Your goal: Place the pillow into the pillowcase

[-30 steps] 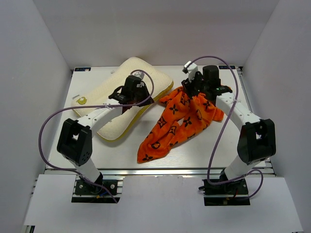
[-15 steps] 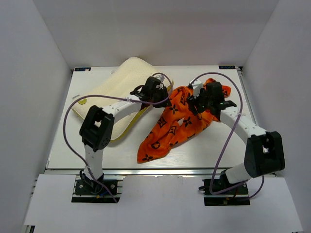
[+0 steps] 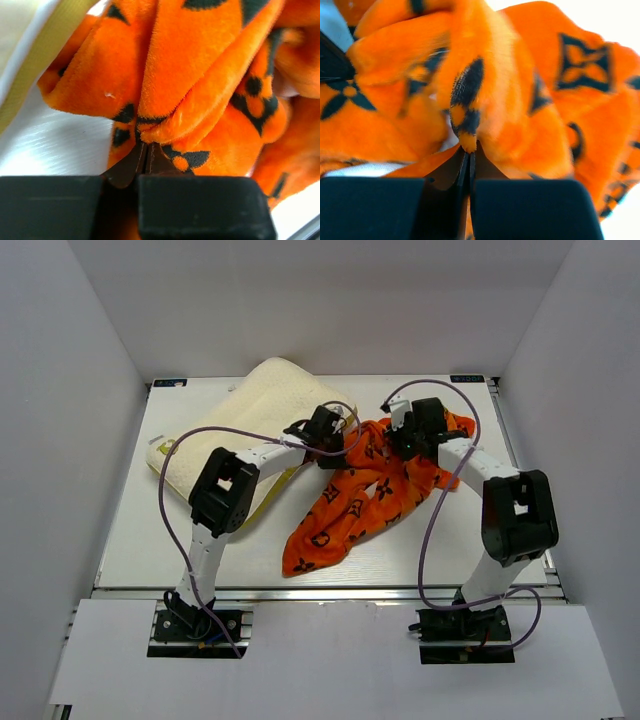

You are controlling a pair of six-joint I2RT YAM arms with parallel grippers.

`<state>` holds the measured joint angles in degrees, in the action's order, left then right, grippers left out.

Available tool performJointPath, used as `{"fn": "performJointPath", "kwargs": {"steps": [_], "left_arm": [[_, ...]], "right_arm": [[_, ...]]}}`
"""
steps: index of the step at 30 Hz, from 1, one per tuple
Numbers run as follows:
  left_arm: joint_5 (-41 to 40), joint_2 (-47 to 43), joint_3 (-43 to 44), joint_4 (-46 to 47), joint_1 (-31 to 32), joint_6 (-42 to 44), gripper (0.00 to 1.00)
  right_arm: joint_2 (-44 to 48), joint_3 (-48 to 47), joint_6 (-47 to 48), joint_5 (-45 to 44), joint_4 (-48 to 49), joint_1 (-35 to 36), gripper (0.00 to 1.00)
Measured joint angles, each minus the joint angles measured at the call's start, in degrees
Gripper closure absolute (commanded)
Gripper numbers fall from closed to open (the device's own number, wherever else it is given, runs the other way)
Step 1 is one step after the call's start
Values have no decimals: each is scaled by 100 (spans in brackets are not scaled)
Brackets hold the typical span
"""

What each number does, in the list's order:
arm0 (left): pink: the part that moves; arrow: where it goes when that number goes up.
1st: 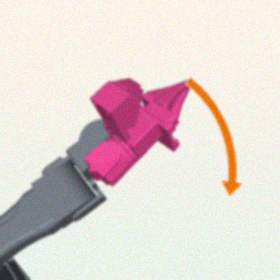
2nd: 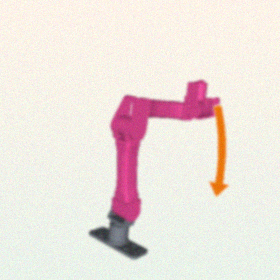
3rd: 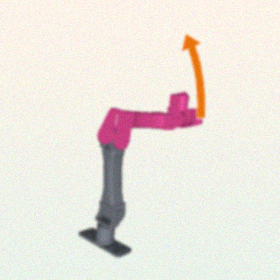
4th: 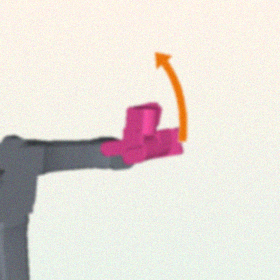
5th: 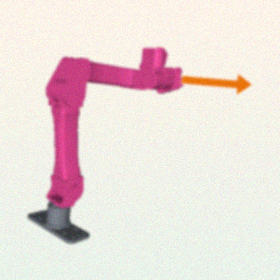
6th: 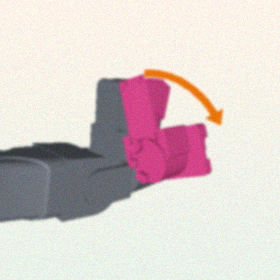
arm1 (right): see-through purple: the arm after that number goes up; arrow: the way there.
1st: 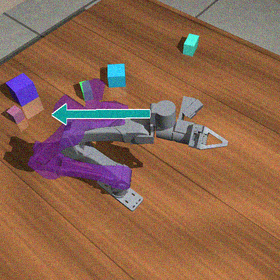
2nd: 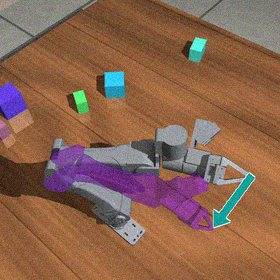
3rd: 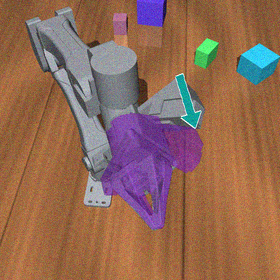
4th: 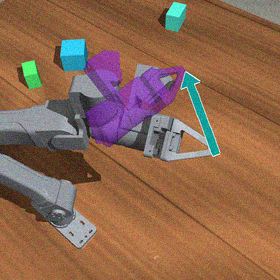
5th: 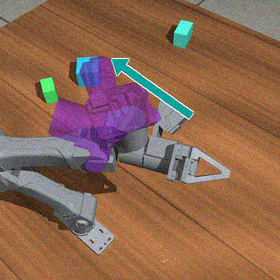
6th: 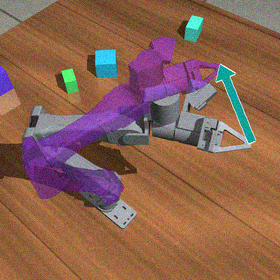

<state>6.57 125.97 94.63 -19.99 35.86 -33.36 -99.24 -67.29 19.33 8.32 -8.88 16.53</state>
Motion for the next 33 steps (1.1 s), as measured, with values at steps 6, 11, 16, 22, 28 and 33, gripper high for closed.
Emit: {"fn": "performJointPath", "kwargs": {"steps": [6, 11, 16, 22, 28, 33], "left_arm": [[-238, -144, -461, 188, -7, 37, 98], [-472, -352, -793, 216, -31, 55, 98], [-538, -538, -916, 236, -39, 55, 91], [-673, -966, -1357, 94, -61, 118, 59], [-466, -2055, -1707, -103, -131, 190, 50], [-157, -3252, -1707, 63, -140, 319, 49]], "right_arm": [[778, -31, -4, 400, -138, -595, 100], [1869, -184, -203, 1169, -251, -1257, 100], [2750, 11, -234, 1915, -695, -1222, 100], [3547, 752, 44, 2424, -1174, -1263, 100], [3735, 1266, 195, 2736, -1502, -1261, 100], [3585, 1373, 181, 2868, -1633, -1058, 100]]}}
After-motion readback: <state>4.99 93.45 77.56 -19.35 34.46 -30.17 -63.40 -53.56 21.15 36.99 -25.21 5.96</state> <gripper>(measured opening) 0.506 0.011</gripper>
